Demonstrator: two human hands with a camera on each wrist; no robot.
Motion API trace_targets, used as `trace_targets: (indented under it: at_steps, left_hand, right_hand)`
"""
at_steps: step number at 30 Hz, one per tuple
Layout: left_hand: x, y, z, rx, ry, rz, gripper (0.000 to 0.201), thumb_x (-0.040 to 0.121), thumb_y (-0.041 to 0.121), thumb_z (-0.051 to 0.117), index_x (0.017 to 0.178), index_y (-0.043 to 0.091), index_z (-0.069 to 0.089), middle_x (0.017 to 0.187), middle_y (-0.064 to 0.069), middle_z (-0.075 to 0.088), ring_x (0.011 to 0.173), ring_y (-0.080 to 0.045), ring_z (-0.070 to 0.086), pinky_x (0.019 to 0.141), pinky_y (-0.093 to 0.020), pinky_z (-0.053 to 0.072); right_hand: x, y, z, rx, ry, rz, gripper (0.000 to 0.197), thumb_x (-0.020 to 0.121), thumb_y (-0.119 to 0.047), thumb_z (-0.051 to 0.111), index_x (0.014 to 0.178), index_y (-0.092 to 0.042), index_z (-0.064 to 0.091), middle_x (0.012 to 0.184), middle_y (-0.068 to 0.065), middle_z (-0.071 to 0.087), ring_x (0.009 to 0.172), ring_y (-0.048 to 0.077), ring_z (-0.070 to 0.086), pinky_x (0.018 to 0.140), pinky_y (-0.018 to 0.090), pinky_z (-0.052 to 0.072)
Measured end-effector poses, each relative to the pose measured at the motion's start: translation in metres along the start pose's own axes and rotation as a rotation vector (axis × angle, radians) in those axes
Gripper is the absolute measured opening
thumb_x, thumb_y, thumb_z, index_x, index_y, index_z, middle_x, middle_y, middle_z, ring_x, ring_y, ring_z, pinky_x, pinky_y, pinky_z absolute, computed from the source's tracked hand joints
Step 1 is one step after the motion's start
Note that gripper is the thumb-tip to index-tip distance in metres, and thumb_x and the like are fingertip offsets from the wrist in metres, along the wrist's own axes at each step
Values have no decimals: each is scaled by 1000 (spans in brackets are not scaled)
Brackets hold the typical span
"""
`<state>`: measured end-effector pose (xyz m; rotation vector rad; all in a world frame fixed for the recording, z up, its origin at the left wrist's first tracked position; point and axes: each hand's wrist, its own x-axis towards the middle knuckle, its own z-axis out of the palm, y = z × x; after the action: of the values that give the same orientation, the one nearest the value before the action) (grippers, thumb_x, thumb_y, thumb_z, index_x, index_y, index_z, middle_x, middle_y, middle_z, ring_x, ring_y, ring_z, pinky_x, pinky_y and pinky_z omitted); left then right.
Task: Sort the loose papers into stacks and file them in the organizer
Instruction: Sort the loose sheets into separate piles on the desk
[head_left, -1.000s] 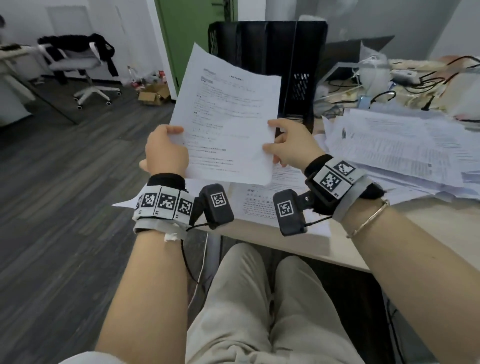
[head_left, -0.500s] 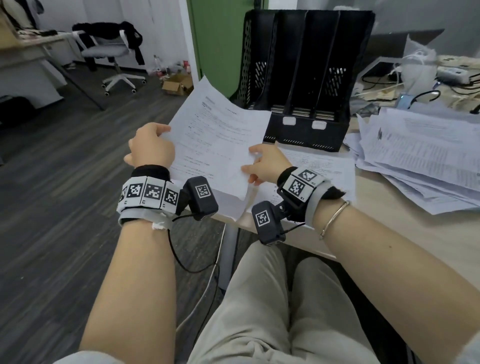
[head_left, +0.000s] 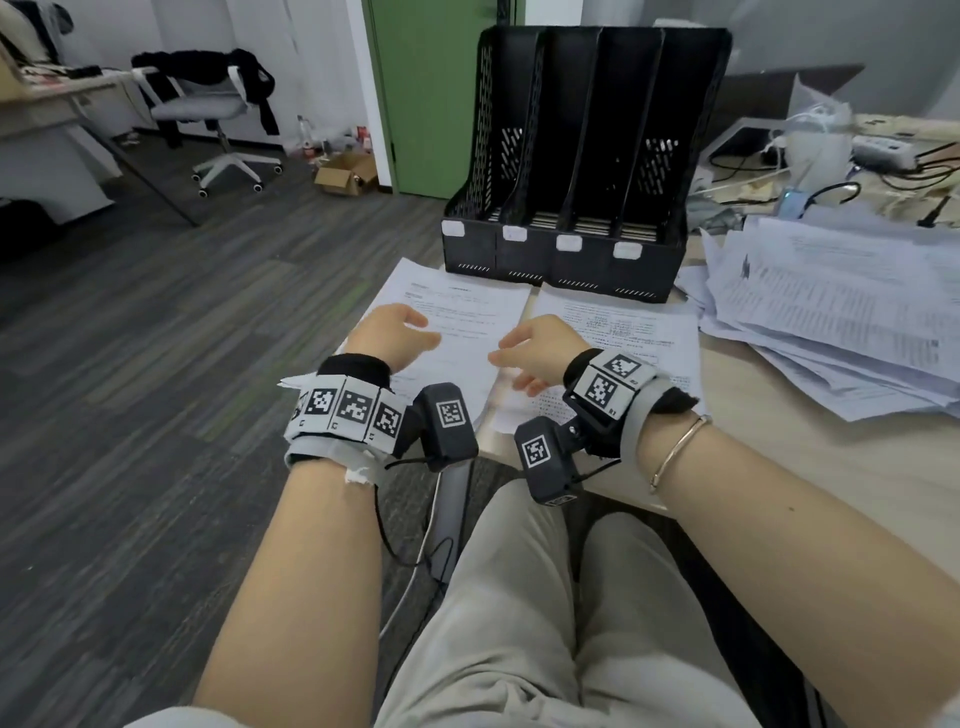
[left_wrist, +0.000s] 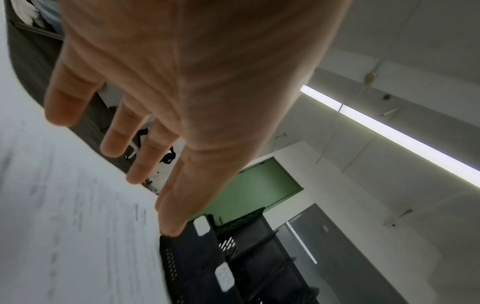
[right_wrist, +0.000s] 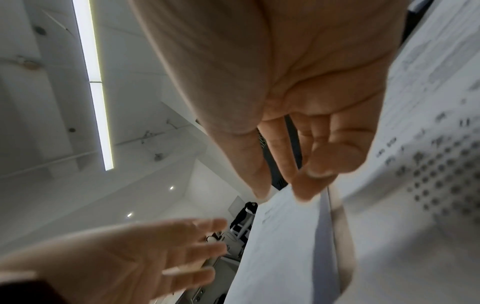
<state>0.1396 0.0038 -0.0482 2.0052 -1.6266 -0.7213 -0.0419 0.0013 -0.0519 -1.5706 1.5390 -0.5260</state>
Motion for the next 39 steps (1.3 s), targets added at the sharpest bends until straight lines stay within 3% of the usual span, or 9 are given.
trace_targets:
  at_steps: [4,7,13,18,22,28,32,35,39]
  left_hand:
    - [-1,1,25,36,-110,-37,39,86,34,64,123,23,58,140,1,48,127,-21,45,109,-34,32]
    - [-4,0,37,101,-177,-28,41,87,38,62,125,24,57,141,1,47,128,-23,43,110,-38,31]
    - [-12,10,43,72,-188,-2,36,90,37,59,122,22,60,138,0,51,127,-21,44,109,-33,29]
    - [-27,41,29,-22,-119,110,40,93,37,55,129,18,54,141,1,46,126,-16,44,94,-26,32]
    - [-36,77,27,-125,-82,221,39,93,36,54,128,20,55,138,3,49,121,-12,47,87,-23,32]
    - [-39,128,57,-200,-153,335,39,92,27,54,130,14,54,136,0,51,125,-14,46,96,-25,34]
    - [-40,157,82,-176,-242,390,43,93,28,53,133,12,51,134,-3,53,122,-16,49,100,-29,39]
    - [-39,175,100,-169,-278,415,43,94,28,53,133,11,50,134,-4,53,122,-17,50,100,-29,40]
    - [-38,198,121,-191,-321,421,42,94,27,53,133,11,50,131,-4,55,107,-12,52,83,-22,40]
  right_hand:
    - [-5,7,-26,-149,70,-53,29,87,-22,64,113,-10,66,117,3,64,99,19,60,78,24,44]
    - [-12,18,-40,-253,46,-1,36,88,-27,64,120,-12,63,127,2,58,118,20,53,87,23,37]
    - [-29,32,-52,-379,-78,95,52,91,-36,58,133,-7,51,140,8,48,126,25,46,98,30,37]
    - [-40,29,-73,-322,43,60,55,91,-35,58,138,-10,46,147,4,41,134,21,38,104,27,30]
    - [-49,30,-102,-292,136,60,52,92,-33,57,130,2,52,139,17,48,127,29,46,102,33,35]
    - [-64,55,-144,-182,245,104,42,88,-30,62,125,-10,59,133,4,54,122,20,49,94,23,33]
    - [-78,77,-173,-168,349,157,37,88,-26,63,118,-4,63,126,8,59,118,21,52,85,23,34]
    - [-84,96,-194,-226,363,216,37,89,-25,62,113,4,64,120,15,62,114,28,54,90,30,40]
    - [-85,128,-213,-322,315,322,38,87,-32,63,99,4,69,83,11,58,85,23,52,60,26,36]
